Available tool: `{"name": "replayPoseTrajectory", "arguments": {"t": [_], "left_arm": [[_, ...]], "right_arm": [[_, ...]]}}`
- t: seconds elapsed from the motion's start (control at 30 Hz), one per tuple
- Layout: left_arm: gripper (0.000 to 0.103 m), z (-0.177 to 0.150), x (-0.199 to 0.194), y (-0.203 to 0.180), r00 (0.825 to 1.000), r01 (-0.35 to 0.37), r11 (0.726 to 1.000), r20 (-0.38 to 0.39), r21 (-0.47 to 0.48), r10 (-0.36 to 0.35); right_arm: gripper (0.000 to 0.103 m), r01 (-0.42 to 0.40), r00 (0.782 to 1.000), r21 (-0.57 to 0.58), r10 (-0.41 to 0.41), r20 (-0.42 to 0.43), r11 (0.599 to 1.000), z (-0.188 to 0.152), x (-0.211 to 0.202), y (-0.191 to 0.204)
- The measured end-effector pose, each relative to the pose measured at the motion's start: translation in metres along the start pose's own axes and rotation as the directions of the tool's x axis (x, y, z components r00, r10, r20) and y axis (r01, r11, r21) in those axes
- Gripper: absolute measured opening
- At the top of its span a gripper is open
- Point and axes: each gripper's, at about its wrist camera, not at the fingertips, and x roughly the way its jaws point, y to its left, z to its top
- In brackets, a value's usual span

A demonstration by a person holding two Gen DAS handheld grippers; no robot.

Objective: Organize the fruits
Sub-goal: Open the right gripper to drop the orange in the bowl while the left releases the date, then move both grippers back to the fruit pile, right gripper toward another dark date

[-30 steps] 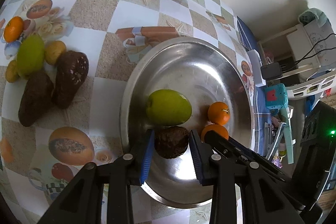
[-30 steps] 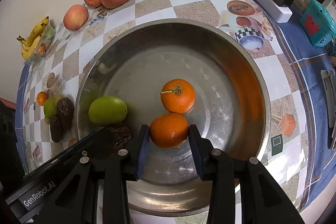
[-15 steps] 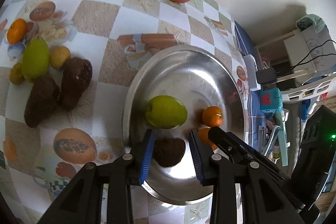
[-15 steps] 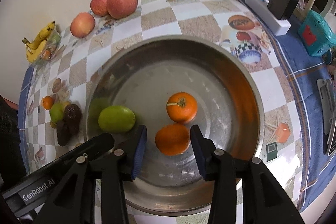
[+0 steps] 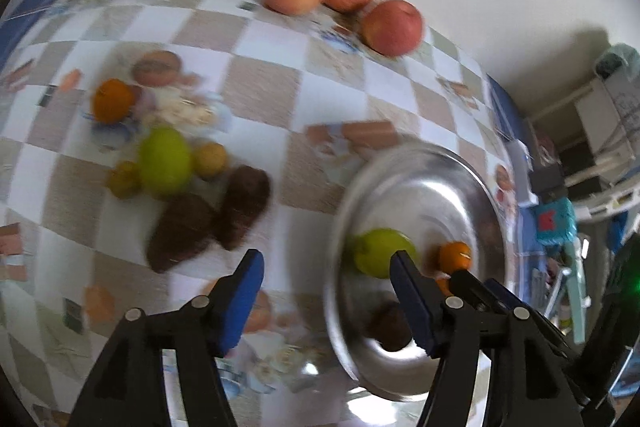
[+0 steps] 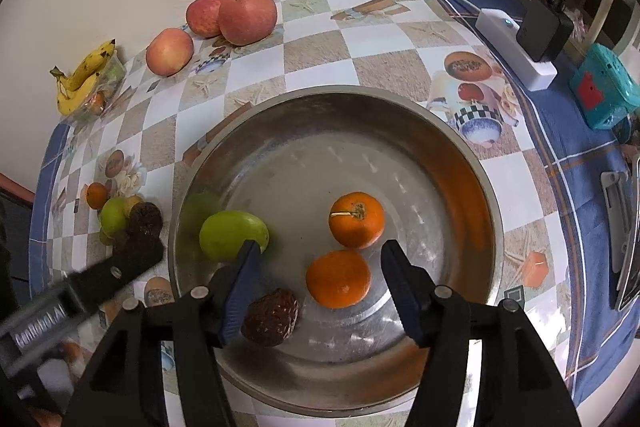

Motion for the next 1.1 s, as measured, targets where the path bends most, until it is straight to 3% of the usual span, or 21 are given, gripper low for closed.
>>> {"name": "replayPoseTrajectory", "arguments": {"t": [0.07,0.1,0.23,0.33,0.5,0.63,0.8,0.87,0.93,0.97,1.1], "left_arm": [[0.087,0.002,-0.002,0.008,0.999,-0.046,0.999,0.021,-0.016,0.046],[0.089,0.004,-0.004,0.014,0.996,-0.083,0.996,0.039,-0.025,0.084],[0.101,0.008,-0.010,0.028,0.977,-0.192,0.981,0.086,-0.022,0.193],[0.103,0.010,-0.016,0.036,0.954,-0.269,0.963,0.137,-0.012,0.268],[0.103,0.012,-0.028,0.047,0.910,-0.373,0.928,0.202,0.013,0.363],[0.103,0.013,-0.035,0.048,0.906,-0.373,0.927,0.223,0.023,0.359],[0.103,0.015,-0.054,0.043,0.884,-0.368,0.930,0.309,-0.006,0.351],[0.103,0.014,-0.058,0.042,0.861,-0.409,0.913,0.326,-0.014,0.391],[0.103,0.014,-0.061,0.042,0.822,-0.474,0.880,0.340,-0.034,0.457],[0.103,0.014,-0.063,0.043,0.814,-0.485,0.873,0.341,-0.043,0.469],[0.103,0.016,-0.066,0.052,0.826,-0.463,0.884,0.330,-0.068,0.457]], "right_arm": [[0.077,0.000,1.000,-0.012,0.000,0.001,1.000,0.000,0.001,0.002],[0.081,0.003,1.000,-0.015,-0.003,0.004,1.000,0.000,0.001,0.003],[0.083,0.004,1.000,-0.030,-0.004,0.023,1.000,0.000,0.001,0.006],[0.096,-0.007,0.999,-0.034,0.008,0.041,0.999,0.000,0.001,0.008],[0.096,-0.013,0.997,-0.038,0.015,0.076,0.999,0.000,-0.002,0.011],[0.096,-0.026,0.997,-0.061,0.031,0.073,0.998,0.000,-0.001,0.017],[0.096,-0.049,0.995,-0.092,0.057,0.079,0.995,-0.001,-0.001,0.028],[0.096,-0.059,0.994,-0.106,0.068,0.081,0.993,-0.001,-0.002,0.033],[0.096,-0.063,0.994,-0.123,0.074,0.082,0.990,-0.002,-0.001,0.039],[0.096,-0.065,0.994,-0.128,0.076,0.082,0.990,-0.003,-0.001,0.041],[0.096,-0.083,0.993,-0.147,0.095,0.076,0.986,-0.004,0.000,0.051]]}}
